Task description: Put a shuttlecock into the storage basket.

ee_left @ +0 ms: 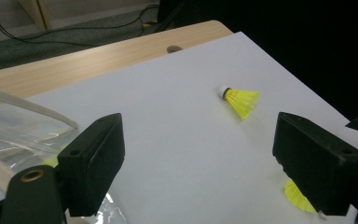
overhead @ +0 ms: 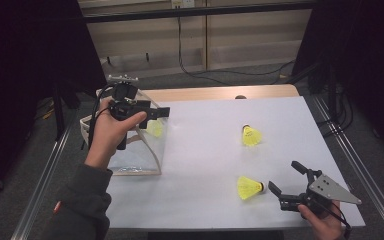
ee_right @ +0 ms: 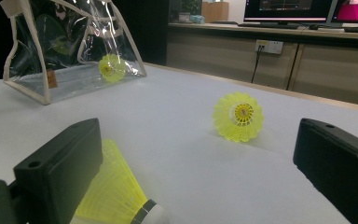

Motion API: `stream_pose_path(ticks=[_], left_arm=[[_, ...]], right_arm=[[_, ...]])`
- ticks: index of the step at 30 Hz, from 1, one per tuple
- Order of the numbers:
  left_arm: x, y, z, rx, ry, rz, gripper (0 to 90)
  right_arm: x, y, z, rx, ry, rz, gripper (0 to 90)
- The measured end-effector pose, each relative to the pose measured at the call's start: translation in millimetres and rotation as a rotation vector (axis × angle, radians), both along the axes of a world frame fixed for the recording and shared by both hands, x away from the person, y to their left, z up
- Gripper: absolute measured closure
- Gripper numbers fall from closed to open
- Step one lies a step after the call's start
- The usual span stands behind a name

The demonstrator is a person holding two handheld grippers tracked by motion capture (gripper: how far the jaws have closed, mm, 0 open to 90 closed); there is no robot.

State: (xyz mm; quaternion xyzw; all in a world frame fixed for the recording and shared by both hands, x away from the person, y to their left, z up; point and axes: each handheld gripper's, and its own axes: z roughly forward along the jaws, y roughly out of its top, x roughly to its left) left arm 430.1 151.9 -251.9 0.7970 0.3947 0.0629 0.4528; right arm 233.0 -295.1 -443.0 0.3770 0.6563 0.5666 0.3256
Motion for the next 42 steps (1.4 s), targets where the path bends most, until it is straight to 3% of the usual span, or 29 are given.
stream_pose_path(ticks=[11, 20, 28, 42], left_arm=[[-7.6, -13.3, -12.5, 0.002, -0.014, -0.038, 15.4], [-10.9, -17.5, -8.0, -0.002, -0.043, -0.040, 14.0], [-15.1, -28.9, -1.1, -0.041, -0.049, -0.071, 14.0], [-23.9, -50.3, -17.3, -0.075, -0.046, -0.127, 13.0]], right_arm=[[0.3, 0.2, -0.2, 0.001, 0.001, 0.001, 1.4], [0.3, 0.7, -0.3, -0.004, 0.005, 0.003, 1.4], [0.5, 1.1, -0.2, -0.004, 0.004, 0.004, 1.4], [1.2, 1.3, -0.3, -0.008, 0.003, 0.009, 1.4]])
